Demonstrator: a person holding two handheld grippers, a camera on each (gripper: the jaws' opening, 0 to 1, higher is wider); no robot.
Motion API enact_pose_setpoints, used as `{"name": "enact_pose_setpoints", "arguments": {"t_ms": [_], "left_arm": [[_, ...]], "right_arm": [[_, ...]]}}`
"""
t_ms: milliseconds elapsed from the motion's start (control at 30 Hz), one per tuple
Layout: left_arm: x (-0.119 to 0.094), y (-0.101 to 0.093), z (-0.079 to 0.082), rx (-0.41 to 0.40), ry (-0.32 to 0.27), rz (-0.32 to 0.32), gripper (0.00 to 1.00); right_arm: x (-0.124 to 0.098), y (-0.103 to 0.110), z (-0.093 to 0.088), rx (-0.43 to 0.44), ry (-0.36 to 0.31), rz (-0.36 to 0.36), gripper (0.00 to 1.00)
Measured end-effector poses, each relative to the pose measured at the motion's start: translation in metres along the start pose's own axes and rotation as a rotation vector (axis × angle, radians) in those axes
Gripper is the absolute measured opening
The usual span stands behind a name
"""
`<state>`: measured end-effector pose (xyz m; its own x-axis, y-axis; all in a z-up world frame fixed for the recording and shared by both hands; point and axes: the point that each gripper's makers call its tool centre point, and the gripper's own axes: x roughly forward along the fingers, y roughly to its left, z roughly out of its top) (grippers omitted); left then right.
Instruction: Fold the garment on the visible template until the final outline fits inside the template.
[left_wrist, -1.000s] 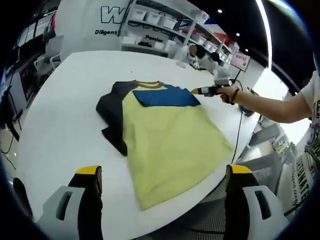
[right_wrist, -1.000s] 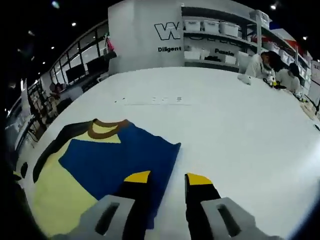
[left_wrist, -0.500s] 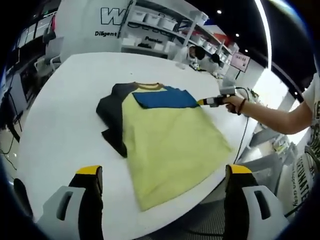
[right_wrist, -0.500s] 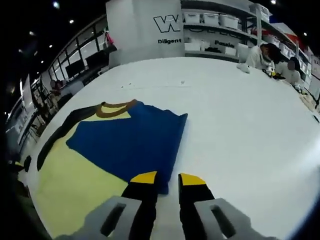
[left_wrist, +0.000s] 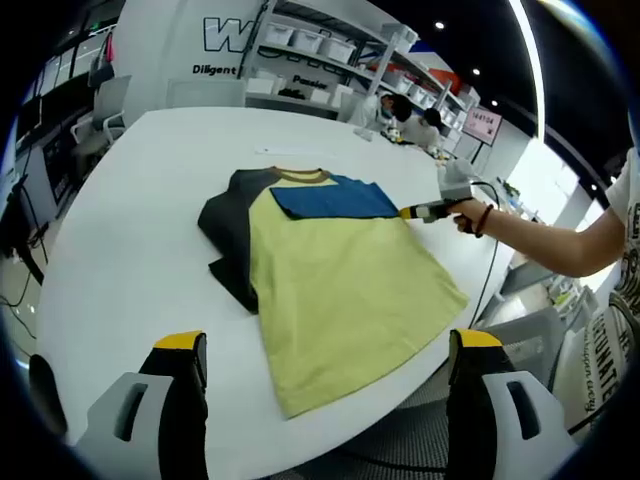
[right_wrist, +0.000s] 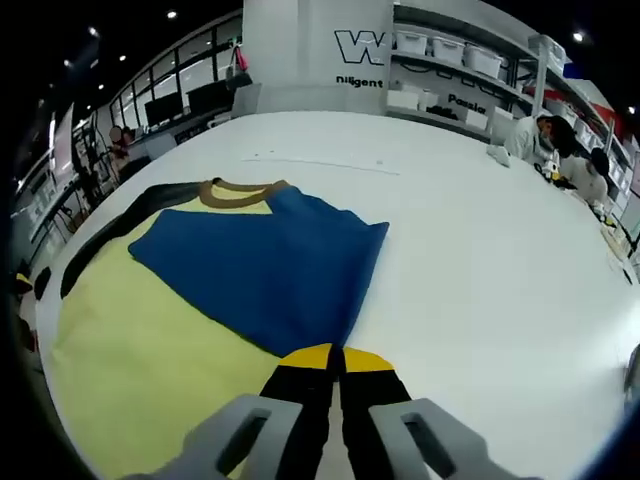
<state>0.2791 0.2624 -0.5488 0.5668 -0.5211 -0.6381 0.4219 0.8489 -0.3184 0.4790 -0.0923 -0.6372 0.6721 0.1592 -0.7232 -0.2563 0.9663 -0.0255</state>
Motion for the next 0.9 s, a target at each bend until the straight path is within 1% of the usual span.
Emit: {"name": "enact_pose_setpoints", "arguments": {"t_ms": [133, 167, 233, 467, 567, 600, 667, 700, 733, 833, 900], "left_arm": [[-0.002, 0.002, 0.000, 0.000, -0.002, 0.011, 0.97], [-0.003, 0.002, 0.001, -0.003, -0.007, 0.014, 0.97], [-0.004, 0.004, 0.002, -0.005, -0.010, 0.017, 0.97], [-0.002, 0.005, 0.001, -0.023, -0.005, 0.026, 0.96], [0.000, 0.009, 0.002, -0.043, -0.007, 0.044, 0.96], [0.002, 0.017, 0.007, -0.052, -0.018, 0.073, 0.95], [0.002, 0.021, 0.011, -0.062, -0.038, 0.091, 0.94], [0.002, 0.026, 0.017, -0.091, -0.066, 0.115, 0.93], [0.002, 0.029, 0.023, -0.099, -0.096, 0.118, 0.93], [0.004, 0.034, 0.033, -0.122, -0.122, 0.133, 0.92], [0.008, 0.037, 0.038, -0.120, -0.128, 0.140, 0.92]], "right_arm": [[-0.002, -0.004, 0.000, -0.029, 0.012, -0.010, 0.00], [-0.003, -0.007, -0.001, -0.056, 0.027, -0.016, 0.00], [-0.002, -0.013, 0.000, -0.075, 0.037, -0.026, 0.00], [-0.002, -0.036, 0.000, -0.094, 0.065, -0.045, 0.00], [-0.001, -0.044, -0.001, -0.087, 0.072, -0.050, 0.00], [-0.001, -0.047, -0.001, -0.084, 0.072, -0.055, 0.00], [0.000, -0.053, -0.002, -0.087, 0.075, -0.069, 0.00], [0.000, -0.054, -0.002, -0.090, 0.075, -0.073, 0.00], [0.000, -0.056, -0.003, -0.104, 0.079, -0.082, 0.00], [0.001, -0.063, -0.002, -0.123, 0.081, -0.099, 0.00], [0.002, -0.065, -0.002, -0.123, 0.083, -0.103, 0.00]]}}
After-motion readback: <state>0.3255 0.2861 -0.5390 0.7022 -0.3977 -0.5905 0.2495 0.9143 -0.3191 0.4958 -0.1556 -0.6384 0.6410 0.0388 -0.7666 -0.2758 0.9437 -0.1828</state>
